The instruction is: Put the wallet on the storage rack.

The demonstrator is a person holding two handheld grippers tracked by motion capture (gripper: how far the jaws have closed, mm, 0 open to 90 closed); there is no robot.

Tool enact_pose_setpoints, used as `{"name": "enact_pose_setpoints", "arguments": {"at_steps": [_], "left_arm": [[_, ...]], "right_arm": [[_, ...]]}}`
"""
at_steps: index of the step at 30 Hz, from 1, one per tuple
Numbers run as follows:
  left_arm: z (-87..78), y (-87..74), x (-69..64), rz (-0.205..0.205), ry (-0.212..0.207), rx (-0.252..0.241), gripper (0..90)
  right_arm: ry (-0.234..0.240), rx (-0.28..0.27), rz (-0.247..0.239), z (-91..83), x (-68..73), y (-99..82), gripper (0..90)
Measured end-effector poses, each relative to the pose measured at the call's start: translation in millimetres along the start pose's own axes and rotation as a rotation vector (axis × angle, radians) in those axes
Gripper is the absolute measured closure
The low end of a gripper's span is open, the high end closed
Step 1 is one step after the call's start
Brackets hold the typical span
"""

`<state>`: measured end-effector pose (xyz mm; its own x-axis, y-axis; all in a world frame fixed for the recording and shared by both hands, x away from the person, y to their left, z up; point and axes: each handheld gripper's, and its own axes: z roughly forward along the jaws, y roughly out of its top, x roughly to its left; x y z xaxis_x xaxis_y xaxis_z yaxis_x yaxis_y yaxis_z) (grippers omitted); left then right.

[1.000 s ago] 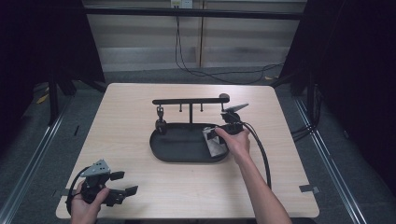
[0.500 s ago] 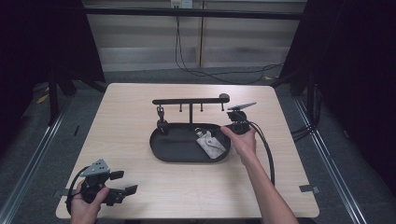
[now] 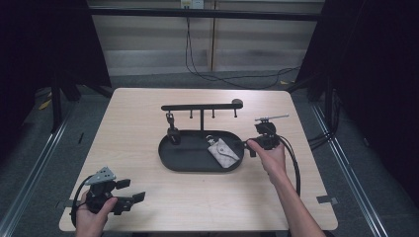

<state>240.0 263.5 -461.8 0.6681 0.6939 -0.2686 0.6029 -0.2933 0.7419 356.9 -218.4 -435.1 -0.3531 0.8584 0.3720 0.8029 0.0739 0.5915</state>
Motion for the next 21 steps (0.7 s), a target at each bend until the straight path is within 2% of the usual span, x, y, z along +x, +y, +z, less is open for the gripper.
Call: {"name": "enact_pose_setpoints", "arguments": {"at_steps": [13,21], "left_arm": [[-1.0,-0.2,-1.0,-0.016,-0.008,-0.015,19.6],[0.4,-0.2,-1.9,-0.015,-0.014,-0.008,19.5]], "right_arm": [[-0.012,-0.061,-0.047,-27.2,-3.1,-32.1,23.3],[-0.02,-0.067,-0.079,-45.6,-0.8,-59.7,23.5]]}}
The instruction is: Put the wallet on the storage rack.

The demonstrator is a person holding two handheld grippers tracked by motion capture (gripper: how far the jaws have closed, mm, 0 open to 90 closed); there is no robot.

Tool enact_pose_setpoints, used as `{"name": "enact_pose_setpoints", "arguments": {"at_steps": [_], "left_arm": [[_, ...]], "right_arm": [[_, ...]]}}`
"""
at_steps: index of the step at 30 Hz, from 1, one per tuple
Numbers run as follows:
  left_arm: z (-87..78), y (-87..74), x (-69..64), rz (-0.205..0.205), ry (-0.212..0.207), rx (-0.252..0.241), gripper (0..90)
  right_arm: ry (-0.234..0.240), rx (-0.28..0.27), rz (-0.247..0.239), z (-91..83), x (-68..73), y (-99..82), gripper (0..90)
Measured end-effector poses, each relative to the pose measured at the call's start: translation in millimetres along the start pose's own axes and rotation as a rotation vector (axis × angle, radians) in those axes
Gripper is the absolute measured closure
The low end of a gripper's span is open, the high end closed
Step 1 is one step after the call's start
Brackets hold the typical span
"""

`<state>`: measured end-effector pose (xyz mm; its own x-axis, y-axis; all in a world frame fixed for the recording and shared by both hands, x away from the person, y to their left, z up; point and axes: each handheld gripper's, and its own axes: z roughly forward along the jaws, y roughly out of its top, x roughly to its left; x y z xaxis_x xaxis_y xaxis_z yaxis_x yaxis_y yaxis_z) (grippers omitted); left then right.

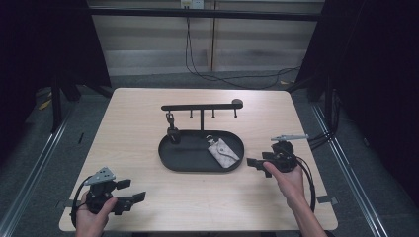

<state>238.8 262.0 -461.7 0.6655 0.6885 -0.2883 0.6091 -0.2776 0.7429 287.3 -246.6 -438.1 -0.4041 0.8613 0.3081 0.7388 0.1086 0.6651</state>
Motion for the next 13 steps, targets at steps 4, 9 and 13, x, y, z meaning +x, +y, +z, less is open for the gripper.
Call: {"name": "enact_pose_setpoints", "arguments": {"at_steps": [4,9,13], "left_arm": [[-0.8,0.0,-0.3,0.004,0.007,0.002,20.0],[-1.2,0.3,-0.7,0.004,0.012,0.002,20.3],[-1.9,0.0,0.2,-0.001,0.011,-0.005,20.3]], "right_arm": [[-0.006,-0.022,-0.002,-9.3,0.4,-12.2,23.7],[-0.021,-0.013,0.001,-12.2,-0.3,-35.0,23.6],[-0.036,-0.019,-0.009,-19.2,-5.5,-48.4,22.0]]}}
